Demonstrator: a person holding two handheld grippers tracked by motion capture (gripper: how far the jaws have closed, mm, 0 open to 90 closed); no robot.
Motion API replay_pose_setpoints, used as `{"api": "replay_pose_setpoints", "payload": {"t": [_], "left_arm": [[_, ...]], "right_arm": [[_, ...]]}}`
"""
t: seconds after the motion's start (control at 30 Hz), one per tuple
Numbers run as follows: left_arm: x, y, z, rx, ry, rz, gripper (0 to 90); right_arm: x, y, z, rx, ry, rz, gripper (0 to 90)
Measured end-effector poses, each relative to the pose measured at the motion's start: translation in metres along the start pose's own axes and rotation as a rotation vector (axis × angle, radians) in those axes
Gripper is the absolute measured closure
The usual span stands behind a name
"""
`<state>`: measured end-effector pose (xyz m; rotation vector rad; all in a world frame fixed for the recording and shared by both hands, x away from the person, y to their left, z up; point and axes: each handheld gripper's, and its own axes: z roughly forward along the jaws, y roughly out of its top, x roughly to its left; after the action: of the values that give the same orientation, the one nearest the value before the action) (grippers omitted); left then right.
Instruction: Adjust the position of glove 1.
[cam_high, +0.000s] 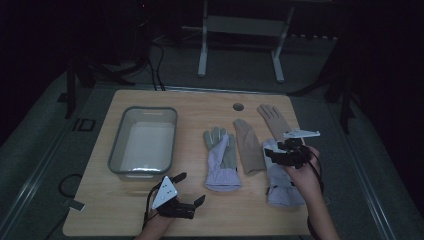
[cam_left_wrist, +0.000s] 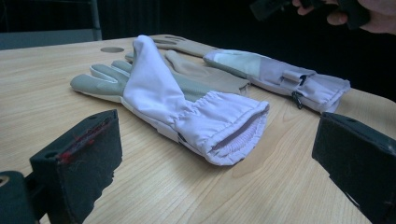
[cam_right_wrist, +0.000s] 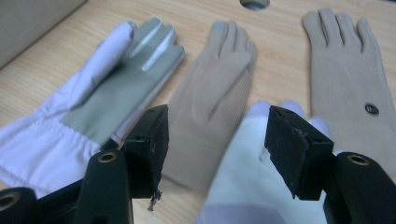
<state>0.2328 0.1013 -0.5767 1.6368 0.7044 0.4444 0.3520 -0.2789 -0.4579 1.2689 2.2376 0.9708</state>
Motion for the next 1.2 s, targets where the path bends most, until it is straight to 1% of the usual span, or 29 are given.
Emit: {"api": "replay_pose_setpoints", "payload": {"t": [0.03,0.13,0.2,0.27,0.33,0.43,0.5,0.53,0.6,0.63,0.7,0.83,0.9,0.97,1.03,1.1,1.2], "left_arm": [[0.000,0.000,0.000,0.000,-0.001,-0.001,1.9],[0.000,0.000,0.000,0.000,0.001,-0.002,1.9],[0.000,0.000,0.000,0.001,0.002,0.001,1.9],[0.000,0.000,0.000,0.001,0.003,0.002,1.9],[0.000,0.000,0.000,0.001,0.002,0.001,1.9],[0.000,0.000,0.000,0.000,0.001,-0.001,1.9],[0.000,0.000,0.000,0.001,0.002,0.000,1.9],[0.000,0.000,0.000,0.002,0.002,0.001,1.9],[0.000,0.000,0.000,0.002,0.002,0.001,1.9],[0.000,0.000,0.000,0.002,0.002,0.000,1.9],[0.000,0.000,0.000,0.003,0.002,0.000,1.9],[0.000,0.000,0.000,0.001,0.003,0.001,1.9],[0.000,0.000,0.000,0.002,0.002,0.001,1.9],[0.000,0.000,0.000,0.002,0.003,0.000,1.9],[0.000,0.000,0.000,0.002,0.004,0.000,1.9],[0.000,0.000,0.000,0.001,0.004,0.000,1.9],[0.000,0.000,0.000,0.002,0.005,0.000,1.9]], "right_arm": [[-0.004,-0.007,-0.001,0.021,-0.001,0.004,38.5],[-0.009,-0.017,-0.003,0.031,-0.005,0.005,37.5],[-0.015,-0.027,-0.005,0.029,-0.015,0.005,37.2],[-0.021,-0.036,-0.006,0.032,-0.013,0.018,37.5],[-0.027,-0.044,-0.007,0.038,-0.028,0.025,37.5],[-0.034,-0.056,-0.007,0.055,-0.035,0.039,37.5],[-0.036,-0.062,-0.006,0.058,-0.028,0.057,38.5],[-0.037,-0.067,-0.004,0.063,-0.016,0.078,38.6],[-0.036,-0.070,-0.002,0.072,-0.008,0.084,38.6],[-0.034,-0.076,0.002,0.087,-0.005,0.076,38.7],[-0.032,-0.081,0.008,0.111,0.000,0.080,38.7],[-0.032,-0.089,0.018,0.128,-0.018,0.089,44.7],[-0.032,-0.091,0.020,0.116,-0.006,0.075,52.8],[-0.031,-0.093,0.019,0.110,0.010,0.094,60.5],[-0.029,-0.095,0.019,0.104,0.007,0.096,62.8],[-0.030,-0.095,0.018,0.104,0.009,0.122,64.1],[-0.026,-0.093,0.016,0.102,-0.006,0.136,69.3]]}}
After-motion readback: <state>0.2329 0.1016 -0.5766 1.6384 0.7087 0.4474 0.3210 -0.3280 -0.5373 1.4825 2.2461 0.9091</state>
